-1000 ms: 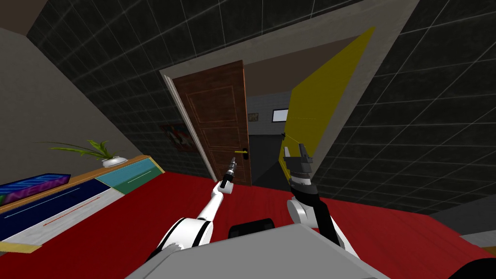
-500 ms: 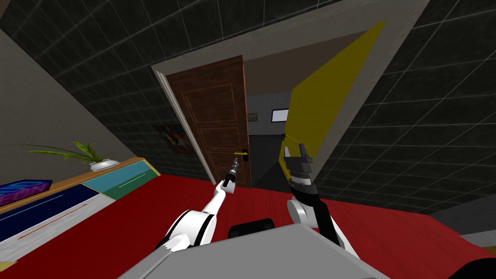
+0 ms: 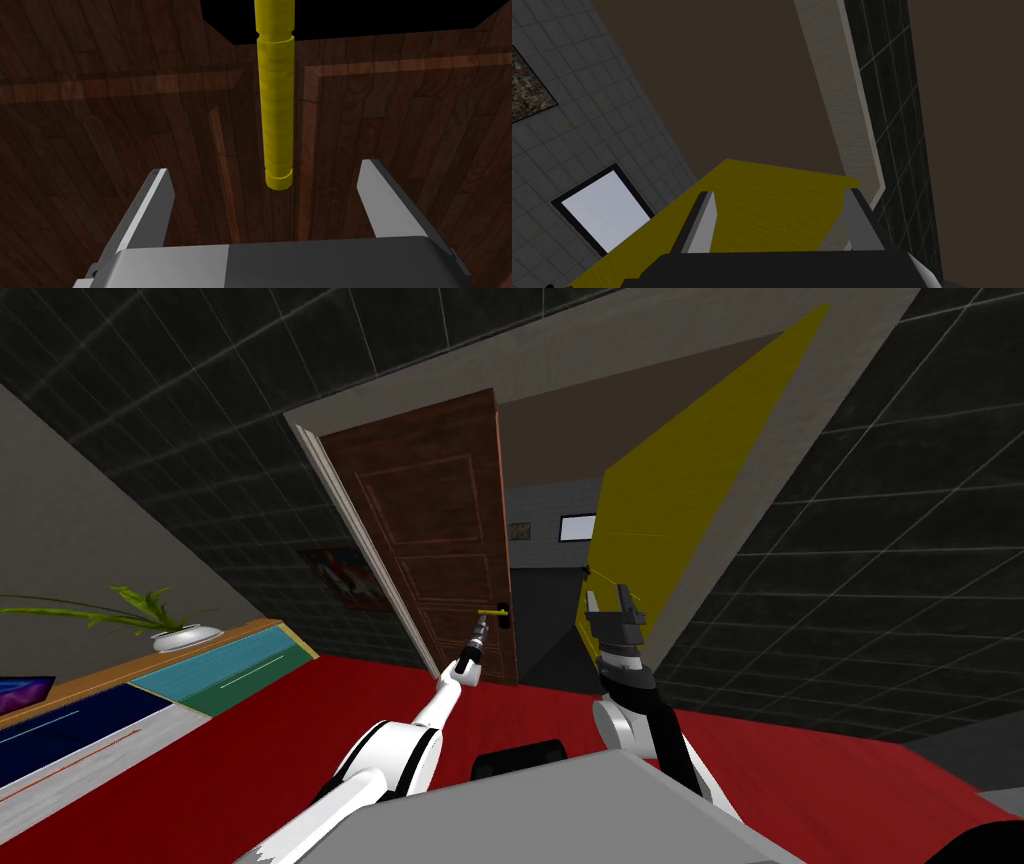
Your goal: Push the door open
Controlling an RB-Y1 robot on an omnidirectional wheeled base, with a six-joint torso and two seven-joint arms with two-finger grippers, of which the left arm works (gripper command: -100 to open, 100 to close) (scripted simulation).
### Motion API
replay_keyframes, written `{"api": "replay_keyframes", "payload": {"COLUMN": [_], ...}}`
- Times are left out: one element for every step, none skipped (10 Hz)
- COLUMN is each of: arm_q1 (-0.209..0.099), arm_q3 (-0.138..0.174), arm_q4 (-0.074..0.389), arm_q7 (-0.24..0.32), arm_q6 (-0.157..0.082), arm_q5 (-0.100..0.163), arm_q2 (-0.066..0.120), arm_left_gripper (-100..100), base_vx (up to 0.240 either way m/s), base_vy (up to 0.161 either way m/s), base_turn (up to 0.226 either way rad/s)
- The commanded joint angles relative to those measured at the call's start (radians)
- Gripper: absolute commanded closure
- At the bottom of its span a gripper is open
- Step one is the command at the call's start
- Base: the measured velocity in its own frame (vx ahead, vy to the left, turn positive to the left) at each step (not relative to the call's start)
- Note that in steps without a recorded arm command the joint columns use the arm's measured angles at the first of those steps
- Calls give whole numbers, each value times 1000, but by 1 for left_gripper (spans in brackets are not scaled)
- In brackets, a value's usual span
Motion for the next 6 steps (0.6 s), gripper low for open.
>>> {"api": "replay_keyframes", "payload": {"arm_q1": [4, 4, 5, 5, 5, -1], "arm_q3": [3, 4, 6, 8, 9, 10], "arm_q4": [-4, -3, -3, -2, -1, 9], "arm_q7": [-3, -4, -5, -6, -7, -6], "arm_q6": [0, 0, -1, -1, -1, -5], "arm_q5": [1, 2, 3, 4, 4, 4], "arm_q2": [2, -1, -7, -18, -28, -21], "arm_left_gripper": [-100, -100, -100, -100, -100, -100], "base_vx": [197, 203, 195, 186, 174, 75], "base_vy": [-69, -27, -33, -37, -36, -16], "base_turn": [-21, -25, -25, -16, -22, -3]}}
